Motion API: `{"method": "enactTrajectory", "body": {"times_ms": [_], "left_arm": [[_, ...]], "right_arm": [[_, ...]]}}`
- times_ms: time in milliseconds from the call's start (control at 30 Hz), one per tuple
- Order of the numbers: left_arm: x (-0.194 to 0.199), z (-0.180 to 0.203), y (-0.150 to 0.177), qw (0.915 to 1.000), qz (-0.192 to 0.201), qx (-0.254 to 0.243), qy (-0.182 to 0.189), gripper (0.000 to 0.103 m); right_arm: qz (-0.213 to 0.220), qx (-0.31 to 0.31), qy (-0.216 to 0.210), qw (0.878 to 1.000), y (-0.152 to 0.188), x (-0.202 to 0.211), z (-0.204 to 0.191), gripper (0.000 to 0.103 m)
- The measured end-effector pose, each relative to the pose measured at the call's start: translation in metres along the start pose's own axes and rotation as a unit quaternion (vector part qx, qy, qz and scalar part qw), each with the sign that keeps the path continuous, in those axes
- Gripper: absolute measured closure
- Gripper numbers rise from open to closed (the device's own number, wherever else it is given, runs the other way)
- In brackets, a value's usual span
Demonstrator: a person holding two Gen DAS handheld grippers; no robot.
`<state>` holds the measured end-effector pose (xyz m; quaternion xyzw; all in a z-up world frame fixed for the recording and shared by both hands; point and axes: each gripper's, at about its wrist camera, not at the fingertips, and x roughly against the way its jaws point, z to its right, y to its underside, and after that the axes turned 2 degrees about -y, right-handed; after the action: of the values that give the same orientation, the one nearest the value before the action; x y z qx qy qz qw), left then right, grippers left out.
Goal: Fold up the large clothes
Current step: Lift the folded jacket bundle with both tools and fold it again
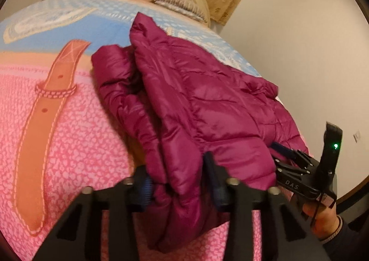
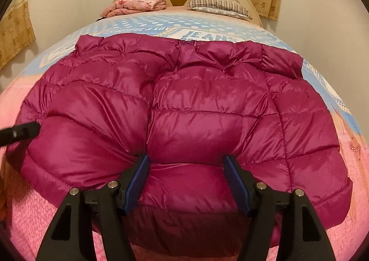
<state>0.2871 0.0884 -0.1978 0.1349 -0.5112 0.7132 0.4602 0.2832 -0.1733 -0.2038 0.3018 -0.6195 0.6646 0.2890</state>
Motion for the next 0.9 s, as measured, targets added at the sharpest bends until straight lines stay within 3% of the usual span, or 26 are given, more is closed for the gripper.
{"method": "enactTrajectory", "body": {"times_ms": [67, 167, 333, 567, 733, 900], "left_arm": [[0.005, 0.002, 0.000, 0.9999, 0.011, 0.003, 0.012, 0.082], [0.021, 0.006, -0.004, 0.9990, 0.037, 0.003, 0.023, 0.087], [0.068, 0.026, -0.017, 0.9947, 0.087, -0.001, 0.055, 0.088], [0.122, 0.087, -0.028, 0.9880, 0.120, -0.071, 0.066, 0.088], [0.109, 0.147, -0.036, 0.9797, 0.117, -0.156, 0.044, 0.088], [0.073, 0.192, -0.039, 0.9703, 0.104, -0.212, 0.054, 0.088]], "right_arm": [[0.005, -0.011, -0.014, 1.000, 0.002, 0.001, 0.005, 0.035], [0.008, -0.024, -0.034, 0.999, 0.004, 0.003, 0.011, 0.035], [0.012, -0.011, -0.054, 0.998, 0.008, 0.010, 0.003, 0.034], [0.007, 0.026, -0.149, 0.988, 0.019, 0.028, -0.039, 0.034], [0.011, 0.025, -0.205, 0.978, 0.025, 0.039, -0.037, 0.034], [0.011, -0.037, -0.239, 0.970, 0.023, 0.059, 0.027, 0.031]]}}
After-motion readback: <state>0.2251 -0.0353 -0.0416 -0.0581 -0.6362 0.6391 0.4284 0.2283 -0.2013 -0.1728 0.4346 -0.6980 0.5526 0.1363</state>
